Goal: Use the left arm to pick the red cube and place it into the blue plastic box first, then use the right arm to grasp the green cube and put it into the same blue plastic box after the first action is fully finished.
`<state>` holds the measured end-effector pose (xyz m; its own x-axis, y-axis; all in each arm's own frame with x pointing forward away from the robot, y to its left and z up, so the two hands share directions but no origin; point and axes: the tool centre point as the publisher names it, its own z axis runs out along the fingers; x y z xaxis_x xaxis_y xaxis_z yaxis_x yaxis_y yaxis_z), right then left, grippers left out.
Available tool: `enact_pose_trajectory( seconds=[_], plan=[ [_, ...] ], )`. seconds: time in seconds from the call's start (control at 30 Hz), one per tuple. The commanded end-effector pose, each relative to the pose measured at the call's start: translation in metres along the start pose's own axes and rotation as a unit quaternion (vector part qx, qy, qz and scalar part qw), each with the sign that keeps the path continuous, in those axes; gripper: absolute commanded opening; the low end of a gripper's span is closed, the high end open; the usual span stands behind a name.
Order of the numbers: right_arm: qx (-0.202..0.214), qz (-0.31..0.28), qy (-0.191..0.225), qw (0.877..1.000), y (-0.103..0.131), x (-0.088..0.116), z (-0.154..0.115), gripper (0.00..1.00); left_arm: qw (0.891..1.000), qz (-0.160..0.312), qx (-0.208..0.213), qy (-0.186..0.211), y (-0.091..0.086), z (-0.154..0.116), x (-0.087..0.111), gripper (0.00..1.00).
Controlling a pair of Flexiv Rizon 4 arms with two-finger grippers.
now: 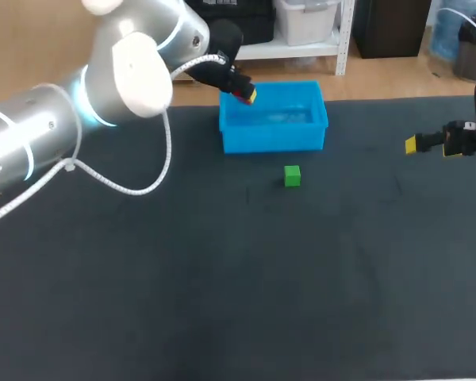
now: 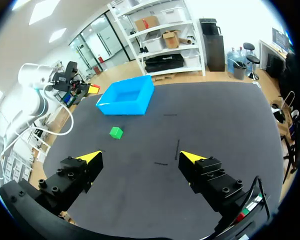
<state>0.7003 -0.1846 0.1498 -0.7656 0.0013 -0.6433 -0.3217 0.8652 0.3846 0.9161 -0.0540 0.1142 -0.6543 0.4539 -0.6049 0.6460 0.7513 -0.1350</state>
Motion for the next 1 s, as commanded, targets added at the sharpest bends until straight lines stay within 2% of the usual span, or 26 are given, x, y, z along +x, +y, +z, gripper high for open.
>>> enact_pose_trajectory(
  seconds=[0.03,0.5,1.0],
  plan=[
    [0.0,0.0,0.0,1.0,0.0,0.0,0.0,1.0,0.999,-0.009,-0.004,0.032,0.004,0.008,-0.009,0.0],
    [0.0,0.0,0.0,1.0,0.0,0.0,0.0,1.0,0.993,-0.05,-0.021,0.101,0.014,0.034,-0.009,0.0],
    [0.0,0.0,0.0,1.0,0.0,0.0,0.0,1.0,0.985,-0.081,-0.022,0.15,0.024,0.06,0.006,0.0]
  ],
)
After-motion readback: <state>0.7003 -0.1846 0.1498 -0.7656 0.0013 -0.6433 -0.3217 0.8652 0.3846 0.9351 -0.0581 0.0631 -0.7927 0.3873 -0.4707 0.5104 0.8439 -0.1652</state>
